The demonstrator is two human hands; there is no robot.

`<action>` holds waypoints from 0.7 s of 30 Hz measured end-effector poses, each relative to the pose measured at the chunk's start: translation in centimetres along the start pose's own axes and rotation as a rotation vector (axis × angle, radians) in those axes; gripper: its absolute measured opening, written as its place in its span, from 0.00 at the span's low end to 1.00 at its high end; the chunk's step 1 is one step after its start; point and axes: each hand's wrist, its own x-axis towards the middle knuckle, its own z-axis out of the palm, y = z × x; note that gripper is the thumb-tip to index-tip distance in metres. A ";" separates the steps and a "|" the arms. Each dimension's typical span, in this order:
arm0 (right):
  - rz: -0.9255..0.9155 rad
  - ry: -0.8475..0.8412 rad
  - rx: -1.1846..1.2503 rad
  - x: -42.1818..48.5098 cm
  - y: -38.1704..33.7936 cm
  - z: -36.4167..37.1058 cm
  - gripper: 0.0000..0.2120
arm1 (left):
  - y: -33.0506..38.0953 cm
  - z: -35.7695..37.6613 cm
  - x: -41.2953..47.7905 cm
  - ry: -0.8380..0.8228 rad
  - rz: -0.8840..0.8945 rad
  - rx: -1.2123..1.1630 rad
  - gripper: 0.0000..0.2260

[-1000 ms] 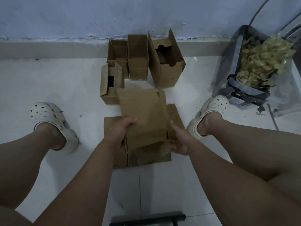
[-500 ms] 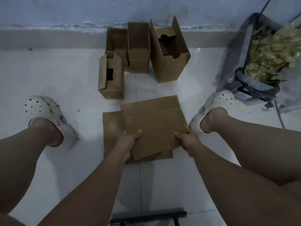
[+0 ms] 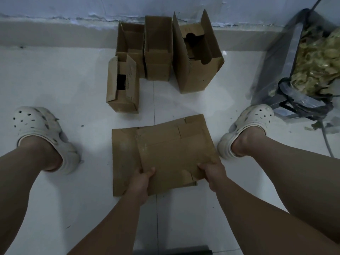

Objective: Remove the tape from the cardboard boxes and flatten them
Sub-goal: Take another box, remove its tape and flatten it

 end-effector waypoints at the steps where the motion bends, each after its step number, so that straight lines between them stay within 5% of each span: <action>1: 0.027 -0.025 0.072 -0.1 -0.1 0.0 0.22 | 0.2 0.0 0.0 -0.026 0.000 -0.008 0.13; 4: 0.154 -0.069 0.418 -0.9 -1.1 -0.1 0.13 | 0.9 -0.3 -0.1 0.017 0.062 -0.038 0.14; 8: 0.136 -0.042 0.513 -1.8 -2.0 -0.2 0.26 | 2.2 -2.9 -0.7 0.061 0.090 -0.085 0.16; 14: -0.004 -0.133 0.219 -3.1 -3.3 0.8 0.11 | 4.4 -6.4 -1.4 -0.104 0.073 0.104 0.13; 18: -0.122 -0.079 -0.276 -3.5 -2.2 0.9 0.11 | 5.6 -6.9 -1.0 -0.075 0.141 0.229 0.14; 21: -0.051 -0.161 -0.391 -3.2 -1.3 1.0 0.10 | 5.6 -6.7 0.0 -0.004 0.189 0.317 0.15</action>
